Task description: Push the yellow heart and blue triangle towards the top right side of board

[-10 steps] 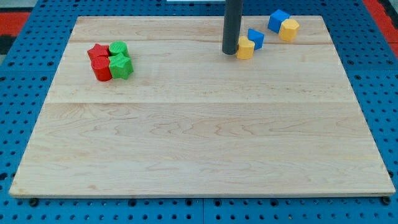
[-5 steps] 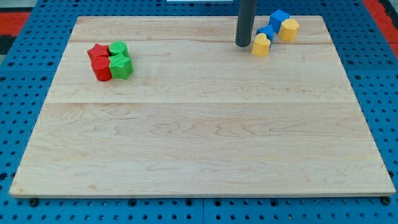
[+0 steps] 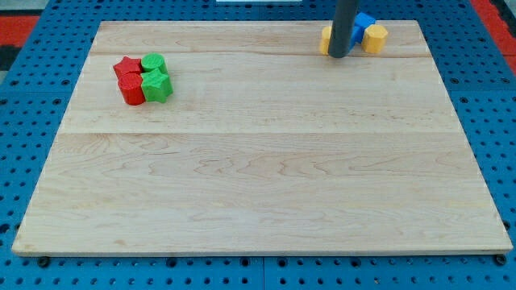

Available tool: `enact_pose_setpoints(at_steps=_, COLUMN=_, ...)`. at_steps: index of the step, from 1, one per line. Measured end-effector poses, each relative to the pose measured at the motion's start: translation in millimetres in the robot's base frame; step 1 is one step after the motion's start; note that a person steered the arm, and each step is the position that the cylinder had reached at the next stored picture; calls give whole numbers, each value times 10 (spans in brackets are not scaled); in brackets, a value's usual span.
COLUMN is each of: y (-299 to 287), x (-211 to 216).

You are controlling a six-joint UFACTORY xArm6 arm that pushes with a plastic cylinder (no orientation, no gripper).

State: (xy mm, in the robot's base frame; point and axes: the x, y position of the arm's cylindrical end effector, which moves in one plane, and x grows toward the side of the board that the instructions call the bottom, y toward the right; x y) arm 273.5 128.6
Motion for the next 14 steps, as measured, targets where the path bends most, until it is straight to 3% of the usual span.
enact_pose_setpoints(at_steps=2, y=-197, x=73)
enact_pose_setpoints(at_steps=3, y=-644, x=-27)
enact_pose_setpoints(at_steps=4, y=-712, x=-300)
enact_pose_setpoints(at_steps=6, y=-387, x=-624)
enact_pose_setpoints(at_steps=9, y=-557, x=-164)
enact_pose_setpoints(at_steps=11, y=26, x=-209)
enact_pose_setpoints(at_steps=13, y=41, x=-262)
enact_pose_setpoints(at_steps=14, y=-104, x=3)
